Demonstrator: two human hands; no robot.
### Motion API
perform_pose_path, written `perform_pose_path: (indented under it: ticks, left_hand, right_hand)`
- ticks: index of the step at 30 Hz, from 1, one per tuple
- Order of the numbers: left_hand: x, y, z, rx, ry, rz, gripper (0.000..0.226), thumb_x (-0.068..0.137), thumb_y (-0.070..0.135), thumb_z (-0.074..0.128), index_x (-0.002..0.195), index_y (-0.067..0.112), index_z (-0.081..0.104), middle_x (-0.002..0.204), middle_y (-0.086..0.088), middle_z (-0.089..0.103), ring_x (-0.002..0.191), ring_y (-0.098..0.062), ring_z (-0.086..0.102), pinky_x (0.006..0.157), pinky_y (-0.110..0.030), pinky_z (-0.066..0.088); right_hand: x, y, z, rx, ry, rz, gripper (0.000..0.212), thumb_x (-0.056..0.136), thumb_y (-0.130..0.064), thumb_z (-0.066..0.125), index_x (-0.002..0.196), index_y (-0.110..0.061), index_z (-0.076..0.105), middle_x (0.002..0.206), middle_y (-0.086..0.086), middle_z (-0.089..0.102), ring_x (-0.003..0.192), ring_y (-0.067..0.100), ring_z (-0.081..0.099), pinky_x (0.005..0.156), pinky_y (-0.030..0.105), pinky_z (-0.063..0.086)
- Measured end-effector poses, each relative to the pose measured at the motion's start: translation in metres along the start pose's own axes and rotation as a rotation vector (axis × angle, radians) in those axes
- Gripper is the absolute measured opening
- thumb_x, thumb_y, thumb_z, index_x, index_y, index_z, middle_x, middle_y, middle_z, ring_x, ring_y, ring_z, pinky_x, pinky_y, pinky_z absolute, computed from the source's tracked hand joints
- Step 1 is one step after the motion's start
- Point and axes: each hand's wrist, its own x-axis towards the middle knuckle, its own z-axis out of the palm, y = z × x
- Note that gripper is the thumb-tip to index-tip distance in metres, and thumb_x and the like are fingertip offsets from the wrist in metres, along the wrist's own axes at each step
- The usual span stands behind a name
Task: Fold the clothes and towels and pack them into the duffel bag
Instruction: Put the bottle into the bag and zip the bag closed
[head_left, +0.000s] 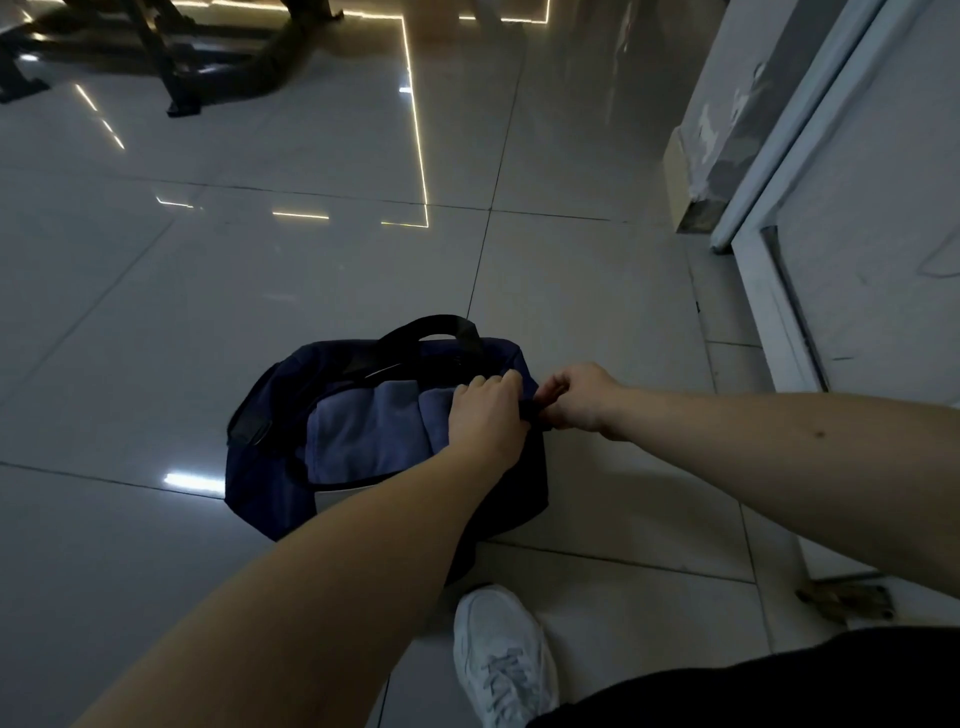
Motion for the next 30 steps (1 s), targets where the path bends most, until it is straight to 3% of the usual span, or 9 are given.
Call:
perform_pose_path:
  ticks: [4, 12, 15, 18, 21, 25, 28, 30]
  left_hand:
    - [-0.002, 0.002, -0.005, -0.053, -0.032, 0.040, 0.019, 0.090, 0.029, 0.066, 0.097, 0.021, 0.049, 0.098, -0.001, 0.062, 0.091, -0.024, 0.055, 0.085, -0.037, 0.040]
    - [0.004, 0.003, -0.016, -0.131, -0.154, -0.093, 0.009, 0.092, 0.010, 0.058, 0.099, 0.015, 0.059, 0.100, -0.003, 0.060, 0.088, -0.023, 0.057, 0.075, -0.035, 0.050]
    - [0.007, 0.005, -0.022, -0.047, -0.219, -0.138, 0.008, 0.093, 0.008, 0.057, 0.093, 0.009, 0.065, 0.089, -0.006, 0.063, 0.078, -0.023, 0.057, 0.066, -0.035, 0.048]
    - [0.007, 0.008, -0.026, -0.006, -0.235, -0.159, 0.011, 0.094, 0.008, 0.057, 0.083, 0.010, 0.059, 0.074, -0.003, 0.055, 0.070, -0.022, 0.054, 0.061, -0.034, 0.045]
    - [0.005, 0.013, -0.029, -0.018, -0.234, -0.179, 0.014, 0.097, 0.013, 0.054, 0.084, 0.011, 0.057, 0.076, -0.003, 0.054, 0.071, -0.022, 0.055, 0.060, -0.033, 0.045]
    - [0.001, 0.015, -0.032, -0.066, -0.156, -0.191, 0.013, 0.098, 0.017, 0.052, 0.086, 0.013, 0.057, 0.088, -0.005, 0.059, 0.068, -0.019, 0.051, 0.056, -0.032, 0.040]
    - [-0.005, 0.017, -0.033, -0.117, -0.110, -0.209, 0.010, 0.097, 0.016, 0.053, 0.104, 0.012, 0.057, 0.105, -0.006, 0.057, 0.079, -0.022, 0.055, 0.062, -0.034, 0.042]
    - [-0.009, 0.020, -0.034, -0.135, -0.096, -0.231, 0.016, 0.096, 0.014, 0.052, 0.111, 0.011, 0.057, 0.110, -0.007, 0.057, 0.081, -0.023, 0.055, 0.064, -0.034, 0.042]
  right_hand:
    - [-0.001, 0.000, 0.002, -0.004, -0.002, -0.008, 0.016, 0.079, 0.005, 0.076, 0.085, -0.008, 0.069, 0.099, 0.020, 0.070, 0.093, 0.033, 0.069, 0.085, 0.045, 0.061]
    - [-0.001, 0.004, -0.001, -0.106, -0.012, -0.075, 0.016, 0.082, 0.008, 0.071, 0.088, -0.007, 0.070, 0.096, 0.018, 0.070, 0.090, 0.032, 0.070, 0.081, 0.038, 0.061]
    - [-0.002, 0.003, -0.002, -0.209, -0.020, -0.143, 0.022, 0.083, 0.006, 0.070, 0.080, -0.015, 0.068, 0.090, 0.010, 0.069, 0.089, 0.028, 0.070, 0.084, 0.039, 0.060]
    - [-0.005, 0.004, 0.002, -0.385, 0.002, -0.252, 0.024, 0.084, 0.000, 0.068, 0.078, -0.023, 0.064, 0.086, -0.002, 0.065, 0.088, 0.022, 0.066, 0.080, 0.034, 0.056]
    - [-0.012, 0.008, 0.008, -0.546, 0.074, -0.487, 0.014, 0.080, -0.013, 0.067, 0.090, -0.022, 0.062, 0.099, 0.000, 0.056, 0.095, 0.021, 0.055, 0.081, 0.030, 0.047]
    - [-0.014, 0.015, 0.012, -0.642, 0.050, -0.675, 0.026, 0.076, -0.026, 0.071, 0.099, -0.016, 0.062, 0.106, 0.002, 0.056, 0.101, 0.020, 0.047, 0.086, 0.030, 0.044]
    - [-0.010, 0.014, 0.015, -0.664, 0.115, -0.690, 0.007, 0.080, -0.014, 0.068, 0.084, -0.013, 0.062, 0.096, 0.004, 0.059, 0.093, 0.024, 0.051, 0.080, 0.037, 0.047]
    - [-0.010, 0.010, 0.017, -0.681, 0.121, -0.663, 0.008, 0.079, -0.010, 0.062, 0.072, -0.011, 0.061, 0.083, 0.004, 0.060, 0.082, 0.025, 0.053, 0.072, 0.041, 0.048]
